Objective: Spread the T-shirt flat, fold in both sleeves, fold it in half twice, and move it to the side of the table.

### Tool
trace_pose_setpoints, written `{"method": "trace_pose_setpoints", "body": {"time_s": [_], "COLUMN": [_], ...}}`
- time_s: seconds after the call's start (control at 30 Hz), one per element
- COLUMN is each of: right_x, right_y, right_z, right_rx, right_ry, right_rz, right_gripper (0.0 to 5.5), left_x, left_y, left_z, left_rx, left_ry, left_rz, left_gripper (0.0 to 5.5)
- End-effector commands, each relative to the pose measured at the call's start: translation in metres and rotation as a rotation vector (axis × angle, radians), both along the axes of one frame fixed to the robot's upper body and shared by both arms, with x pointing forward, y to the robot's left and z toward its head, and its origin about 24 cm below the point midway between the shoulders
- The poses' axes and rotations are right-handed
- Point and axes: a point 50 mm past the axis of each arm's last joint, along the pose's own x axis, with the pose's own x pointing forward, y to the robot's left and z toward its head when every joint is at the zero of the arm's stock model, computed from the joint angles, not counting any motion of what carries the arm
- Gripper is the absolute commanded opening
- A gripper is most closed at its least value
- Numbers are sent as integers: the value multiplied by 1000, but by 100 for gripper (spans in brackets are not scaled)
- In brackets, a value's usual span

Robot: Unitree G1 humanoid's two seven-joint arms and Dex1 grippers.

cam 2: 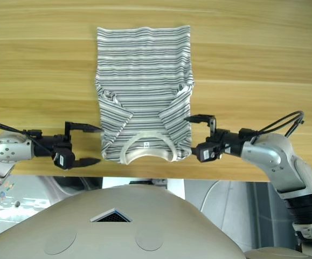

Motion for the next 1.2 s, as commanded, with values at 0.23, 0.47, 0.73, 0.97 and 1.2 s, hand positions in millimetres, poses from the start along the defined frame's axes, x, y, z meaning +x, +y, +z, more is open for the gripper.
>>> {"method": "trace_pose_setpoints", "body": {"time_s": [0.23, 0.47, 0.73, 0.97, 1.2], "right_x": [-17, -17, -13, -9, -7], "right_y": [-9, -11, -11, -8, -6], "right_z": [-14, -13, -12, -11, -11], "right_rx": [-99, -118, -118, -106, -96], "right_ry": [127, 127, 114, 95, 85], "right_rz": [11, 16, 13, 6, 0], "right_gripper": [485, 342, 175, 48, 0], "left_x": [1, 0, 2, 2, 1], "left_y": [-5, -6, -6, -8, -9], "left_z": [-18, -16, -17, -20, -21], "left_rx": [80, 78, 79, 70, 59], "left_ry": [18, 24, 22, 23, 26], "left_rz": [-17, -24, -24, -18, -19], "left_gripper": [492, 366, 218, 106, 12]}}
